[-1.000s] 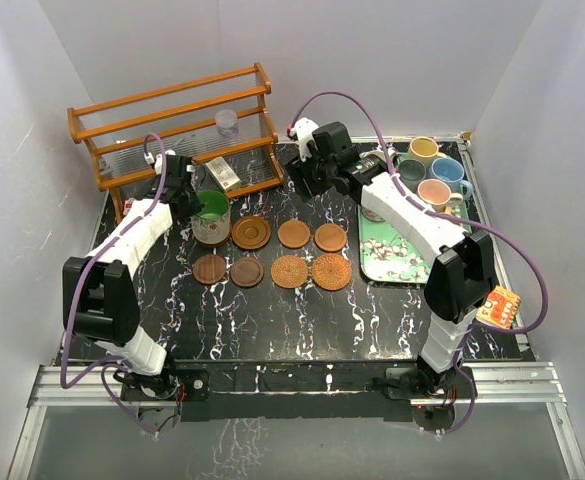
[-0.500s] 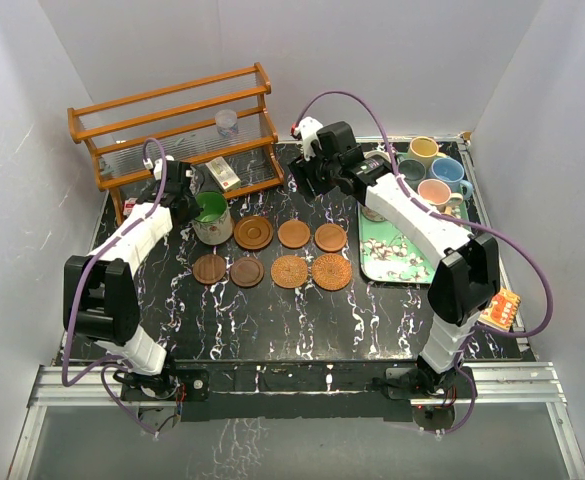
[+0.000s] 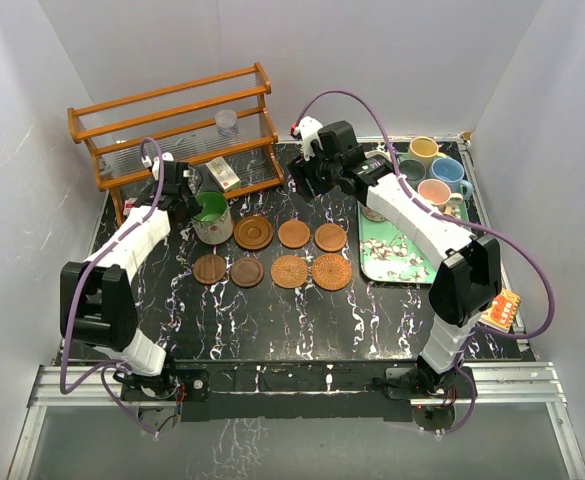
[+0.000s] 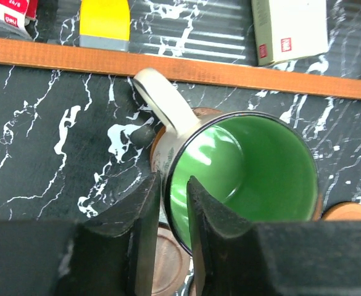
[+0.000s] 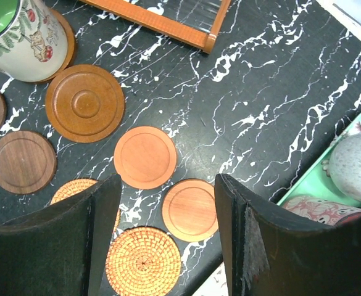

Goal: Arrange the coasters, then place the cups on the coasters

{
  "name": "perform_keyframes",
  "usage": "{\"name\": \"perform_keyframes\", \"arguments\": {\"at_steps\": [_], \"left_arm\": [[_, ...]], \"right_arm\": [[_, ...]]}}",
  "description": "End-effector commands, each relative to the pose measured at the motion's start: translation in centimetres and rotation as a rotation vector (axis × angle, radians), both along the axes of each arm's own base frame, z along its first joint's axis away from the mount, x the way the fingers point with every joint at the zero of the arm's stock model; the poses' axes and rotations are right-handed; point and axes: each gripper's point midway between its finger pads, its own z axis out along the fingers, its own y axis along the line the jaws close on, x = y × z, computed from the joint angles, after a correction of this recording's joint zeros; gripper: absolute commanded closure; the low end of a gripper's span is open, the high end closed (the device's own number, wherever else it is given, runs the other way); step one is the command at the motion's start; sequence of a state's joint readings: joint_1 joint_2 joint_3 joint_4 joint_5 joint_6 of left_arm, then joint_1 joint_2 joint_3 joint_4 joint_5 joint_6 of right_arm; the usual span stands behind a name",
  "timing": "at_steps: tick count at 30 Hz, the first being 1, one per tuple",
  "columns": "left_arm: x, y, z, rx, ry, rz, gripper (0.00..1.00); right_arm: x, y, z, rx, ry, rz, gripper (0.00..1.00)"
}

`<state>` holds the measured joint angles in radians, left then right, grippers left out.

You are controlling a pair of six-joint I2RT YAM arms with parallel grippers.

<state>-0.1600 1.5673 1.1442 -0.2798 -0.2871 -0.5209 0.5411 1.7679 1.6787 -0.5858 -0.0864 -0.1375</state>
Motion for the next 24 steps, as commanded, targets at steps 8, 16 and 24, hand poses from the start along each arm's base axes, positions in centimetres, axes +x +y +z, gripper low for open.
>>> {"name": "perform_keyframes", "arguments": {"at_steps": [8, 16, 24], "left_arm": [[-0.3, -0.9, 6.5, 0.034, -0.17, -0.218, 0.46], [-2.1, -1.7, 7.6, 0.091, -0.187, -0.557, 0.24], [-1.9, -1.0, 8.8, -0.094, -0.267, -0.792, 0.14]], "right_arm": [[0.2, 4.8, 0.6, 0.135, 0.026, 0.192, 0.38], [-0.6, 8.8, -0.9, 0.179, 0.108, 0.305, 0.36], [-1.7, 12.3, -3.6, 0.187, 0.19, 0.364, 0.35]]}}
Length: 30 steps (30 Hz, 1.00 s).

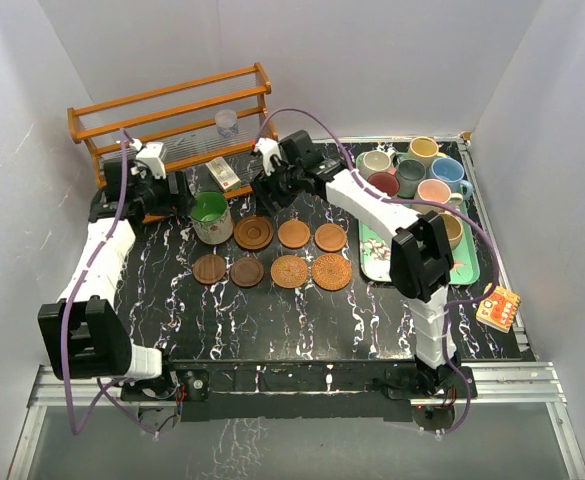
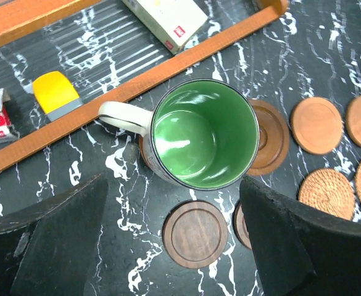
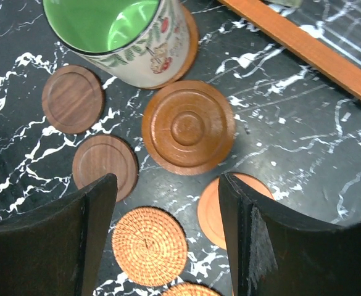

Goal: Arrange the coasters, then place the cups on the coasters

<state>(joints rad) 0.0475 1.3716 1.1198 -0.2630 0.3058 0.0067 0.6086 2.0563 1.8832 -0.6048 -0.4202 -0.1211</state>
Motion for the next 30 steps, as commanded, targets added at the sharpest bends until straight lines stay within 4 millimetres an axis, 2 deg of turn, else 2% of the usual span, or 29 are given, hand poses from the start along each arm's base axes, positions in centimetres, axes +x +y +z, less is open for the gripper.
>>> {"name": "perform_keyframes", "arguments": {"at_steps": [1, 2, 8, 16, 22, 26, 30], "left_arm": [[-0.2, -1.4, 1.8, -0.136, -0.044, -0.266, 0.14], [-0.2, -1.6, 2.2, -0.156, -0.056, -0.306, 0.14], [0.5, -2.0, 1.4, -0.212, -0.043, -0.467, 0.13], [3.2, -1.4, 0.2, -0.174, -0.047, -0.539, 0.07], [4.6, -1.4, -0.8, -0.198, -0.025, -0.565, 0.02], [5.1, -1.6, -1.3, -0.232, -0.005, -0.58, 0.01], [5.4, -1.6, -1.8, -0.245, 0.012, -0.569, 0.01]], "right_arm": [[-0.2, 2.5, 1.8, 0.064, -0.008, 0.042, 0.35], [-0.3, 2.6, 1.5, 0.062, -0.001, 0.043, 0.35], [-0.8, 2.5, 0.5, 0.038, 0.01, 0.053, 0.35], [-1.7, 2.1, -0.2, 0.027, 0.018, 0.076, 0.34], [-1.4, 3.4, -0.4, 0.054, 0.037, 0.09, 0.34], [-0.9, 5.1, -0.5, 0.091, 0.065, 0.104, 0.35], [-1.0, 6.9, -1.4, 0.103, 0.095, 0.129, 0.37]]}}
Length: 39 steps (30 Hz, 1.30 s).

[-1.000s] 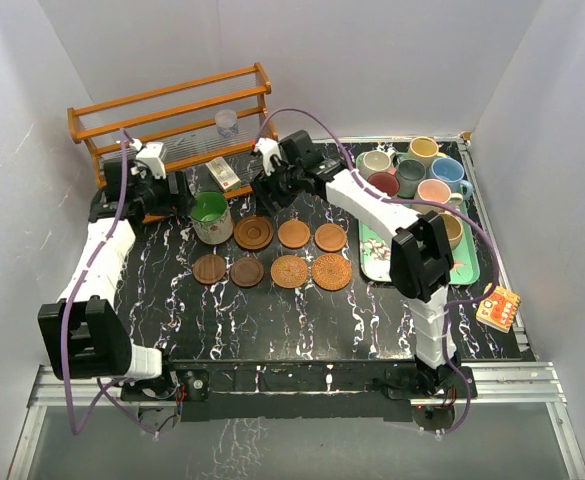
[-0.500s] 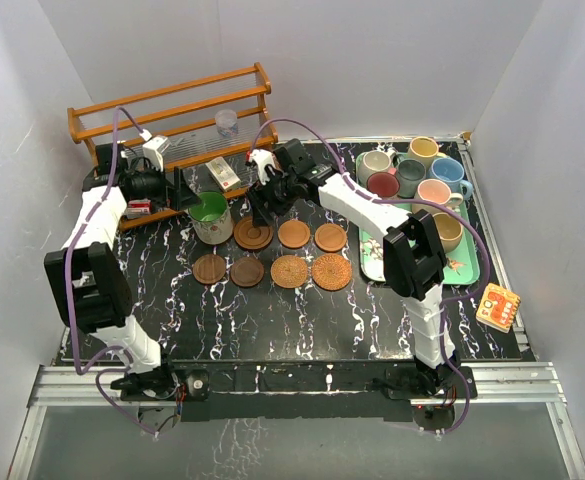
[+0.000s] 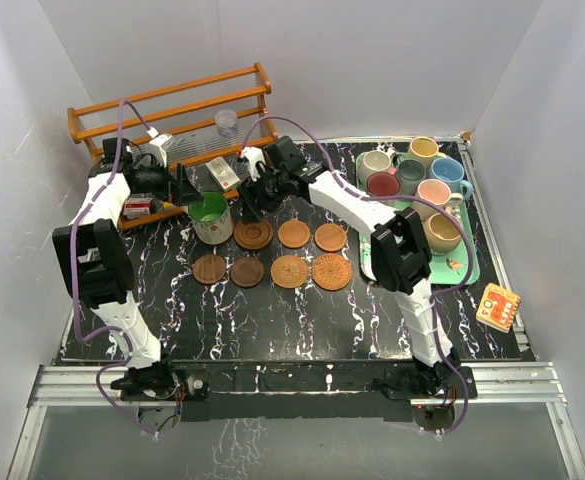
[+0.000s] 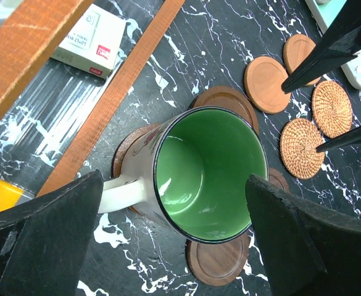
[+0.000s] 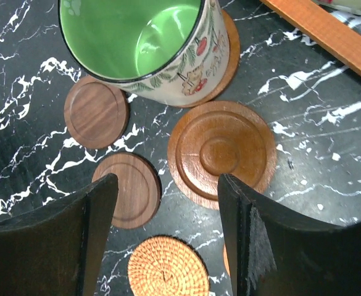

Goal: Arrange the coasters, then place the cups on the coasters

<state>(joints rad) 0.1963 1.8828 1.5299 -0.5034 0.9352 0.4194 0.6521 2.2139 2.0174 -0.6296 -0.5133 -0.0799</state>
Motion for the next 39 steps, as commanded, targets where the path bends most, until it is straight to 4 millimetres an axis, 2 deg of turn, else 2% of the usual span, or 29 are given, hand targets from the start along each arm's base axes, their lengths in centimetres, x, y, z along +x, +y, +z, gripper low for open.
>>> {"name": "perform_keyframes", "arguments": {"at_steps": [1, 12, 26, 39], "left_arm": [[0.1, -0.5, 1.6, -0.041, -0.037, -0.038, 0.01], [-0.2, -0.2, -0.5, -0.024, -0.002, -0.025, 0.01], [-0.4, -0.4, -1.5, -0.029, -0.016, -0.04, 0.01], [-1.9, -0.2, -1.5, 0.012, -0.002, -0.049, 0.01]], "right_arm": [[-0.1, 3.0, 1.4, 0.075, -0.01, 0.042, 0.37], [-0.3, 6.5, -0.3, 0.102, 0.026, 0.051, 0.42], [1.4, 6.8, -1.3, 0.082, -0.002, -0.003, 0.47], [3.1, 7.0, -0.1, 0.091, -0.082, -0.031, 0.51]]}}
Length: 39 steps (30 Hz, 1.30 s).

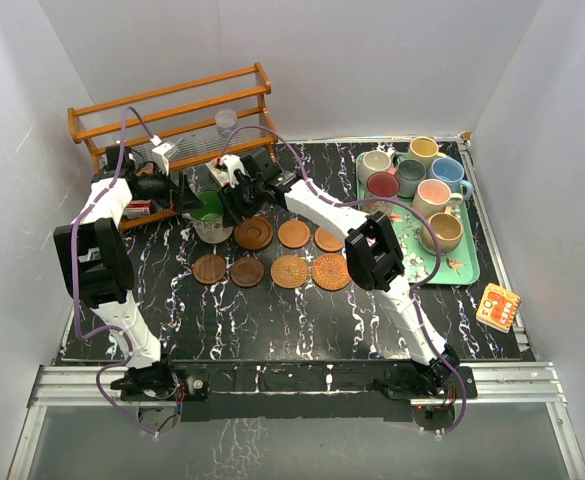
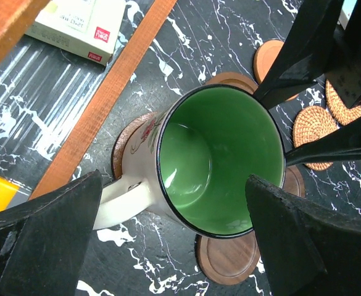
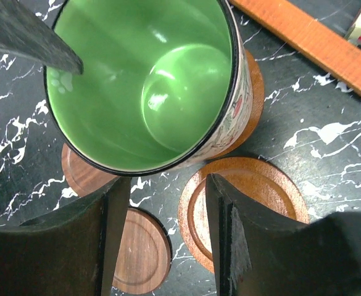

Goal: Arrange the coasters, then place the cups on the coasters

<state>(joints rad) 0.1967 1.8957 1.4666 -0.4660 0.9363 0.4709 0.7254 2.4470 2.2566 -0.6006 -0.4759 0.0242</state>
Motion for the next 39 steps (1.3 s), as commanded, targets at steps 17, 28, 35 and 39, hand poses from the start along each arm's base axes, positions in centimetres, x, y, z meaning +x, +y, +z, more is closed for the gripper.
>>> {"name": "perform_keyframes", "arguments": {"at_steps": [17, 28, 35, 39], "left_arm": [[-4.0, -0.2, 1.6, 0.036, 0.017, -0.018, 0.01], [-6.5, -0.5, 2.2, 0.046, 0.027, -0.003, 0.01], [-7.6, -0.8, 2.2, 0.03, 0.062, 0.003, 0.01], [-8.0, -0.7, 2.4, 0.044, 0.055, 0.01, 0.01]], "right_arm": [[3.0, 0.7, 2.8, 0.064, -0.124, -0.022, 0.52], [2.3, 1.0, 2.2, 0.077, -0.096, 0.016, 0.52], [1.6, 1.2, 1.9, 0.091, -0.069, 0.051, 0.52], [1.3, 1.3, 1.8, 0.096, -0.06, 0.061, 0.52]]}}
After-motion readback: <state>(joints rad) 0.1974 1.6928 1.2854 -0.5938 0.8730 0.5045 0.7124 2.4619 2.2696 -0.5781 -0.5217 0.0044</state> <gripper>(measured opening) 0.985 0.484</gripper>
